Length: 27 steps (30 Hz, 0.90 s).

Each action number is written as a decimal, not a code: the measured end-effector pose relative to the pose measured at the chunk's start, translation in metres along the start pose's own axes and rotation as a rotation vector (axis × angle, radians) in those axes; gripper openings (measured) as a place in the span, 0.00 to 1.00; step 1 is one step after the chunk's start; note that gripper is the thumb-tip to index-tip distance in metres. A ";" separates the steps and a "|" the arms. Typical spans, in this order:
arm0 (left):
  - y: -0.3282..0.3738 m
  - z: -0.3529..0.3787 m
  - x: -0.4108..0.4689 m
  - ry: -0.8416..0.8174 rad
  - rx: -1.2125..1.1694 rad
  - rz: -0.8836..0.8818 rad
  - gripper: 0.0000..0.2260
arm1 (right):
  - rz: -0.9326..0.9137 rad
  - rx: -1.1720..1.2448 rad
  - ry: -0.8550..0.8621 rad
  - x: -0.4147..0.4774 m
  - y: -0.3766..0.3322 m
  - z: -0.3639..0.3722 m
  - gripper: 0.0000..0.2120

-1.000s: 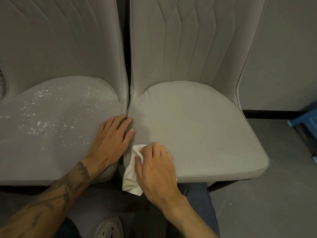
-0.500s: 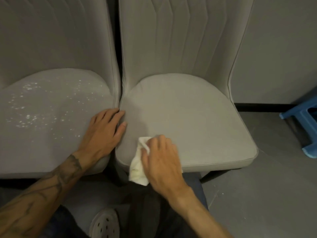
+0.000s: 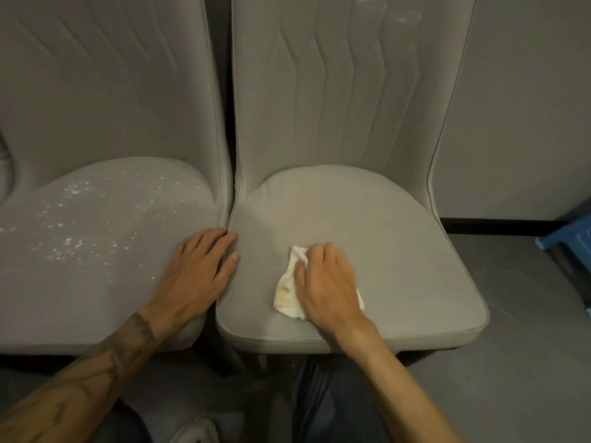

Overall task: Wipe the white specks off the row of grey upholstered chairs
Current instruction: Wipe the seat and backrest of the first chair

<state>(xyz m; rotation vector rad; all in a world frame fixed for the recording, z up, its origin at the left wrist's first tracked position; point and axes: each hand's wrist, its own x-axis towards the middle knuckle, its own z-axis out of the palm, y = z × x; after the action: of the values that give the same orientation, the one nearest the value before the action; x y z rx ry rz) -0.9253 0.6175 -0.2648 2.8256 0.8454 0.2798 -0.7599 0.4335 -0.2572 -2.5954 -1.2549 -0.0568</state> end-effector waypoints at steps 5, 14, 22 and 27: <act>0.011 -0.002 0.006 -0.020 0.045 -0.041 0.28 | 0.024 -0.049 0.007 0.059 0.046 -0.004 0.16; 0.016 -0.004 0.084 0.070 0.053 0.039 0.19 | 0.457 -0.056 0.201 0.158 0.125 0.000 0.19; 0.006 0.021 0.120 0.229 0.049 0.021 0.13 | 0.142 -0.134 0.036 0.248 0.084 0.034 0.19; 0.004 0.026 0.118 0.244 -0.016 0.003 0.11 | 0.326 -0.048 0.222 0.242 0.116 0.031 0.18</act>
<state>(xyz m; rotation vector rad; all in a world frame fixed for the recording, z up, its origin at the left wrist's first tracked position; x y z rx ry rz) -0.8203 0.6774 -0.2743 2.8162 0.8798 0.6390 -0.5213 0.5574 -0.2765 -2.7088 -0.7557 -0.3061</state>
